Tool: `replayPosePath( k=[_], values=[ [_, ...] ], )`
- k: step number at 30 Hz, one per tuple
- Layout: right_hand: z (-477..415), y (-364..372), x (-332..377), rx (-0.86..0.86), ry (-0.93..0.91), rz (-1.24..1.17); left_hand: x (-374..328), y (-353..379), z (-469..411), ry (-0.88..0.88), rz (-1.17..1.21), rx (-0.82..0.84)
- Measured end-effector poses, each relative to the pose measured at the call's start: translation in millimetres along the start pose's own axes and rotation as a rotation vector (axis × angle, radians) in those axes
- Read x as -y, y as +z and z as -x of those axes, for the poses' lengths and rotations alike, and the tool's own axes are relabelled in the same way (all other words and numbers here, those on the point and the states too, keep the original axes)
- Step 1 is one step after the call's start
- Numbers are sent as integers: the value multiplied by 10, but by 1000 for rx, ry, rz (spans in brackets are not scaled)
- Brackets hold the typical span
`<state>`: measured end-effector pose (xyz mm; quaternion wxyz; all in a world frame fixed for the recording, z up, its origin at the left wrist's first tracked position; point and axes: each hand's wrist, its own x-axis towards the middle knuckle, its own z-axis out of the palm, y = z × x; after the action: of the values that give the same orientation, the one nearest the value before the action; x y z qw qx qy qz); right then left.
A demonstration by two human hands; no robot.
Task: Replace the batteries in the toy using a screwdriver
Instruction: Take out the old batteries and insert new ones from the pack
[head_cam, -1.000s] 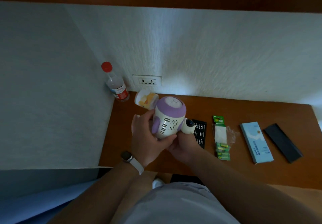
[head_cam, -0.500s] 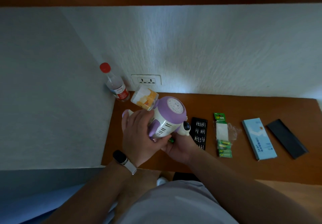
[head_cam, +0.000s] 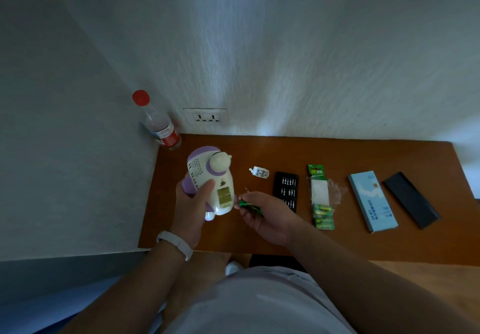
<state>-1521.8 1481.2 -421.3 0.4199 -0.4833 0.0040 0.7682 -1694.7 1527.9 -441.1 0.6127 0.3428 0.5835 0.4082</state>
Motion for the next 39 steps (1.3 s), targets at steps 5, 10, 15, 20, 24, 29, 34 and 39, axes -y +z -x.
replayPosePath(
  k=[5,10,15,20,24,29,34,39],
  values=[
    [58,-70,64,-22,-25,109,143,-3,-32,-163,143,97],
    [133,-29,153,-42,-48,194,222,3,-86,-227,220,133],
    [114,66,182,-64,-61,241,166,-43,-88,-225,182,222],
    [100,191,185,-74,-102,351,137,-150,-53,-225,153,254],
    [72,251,144,-83,-158,534,209,-277,-93,-227,141,263],
    [52,291,51,-117,-227,757,159,-284,-75,-229,103,185],
    [62,344,5,-127,-250,761,141,-355,-69,-171,-2,134],
    [109,390,-1,-151,-266,782,158,-381,-12,-117,-87,107]
  ],
)
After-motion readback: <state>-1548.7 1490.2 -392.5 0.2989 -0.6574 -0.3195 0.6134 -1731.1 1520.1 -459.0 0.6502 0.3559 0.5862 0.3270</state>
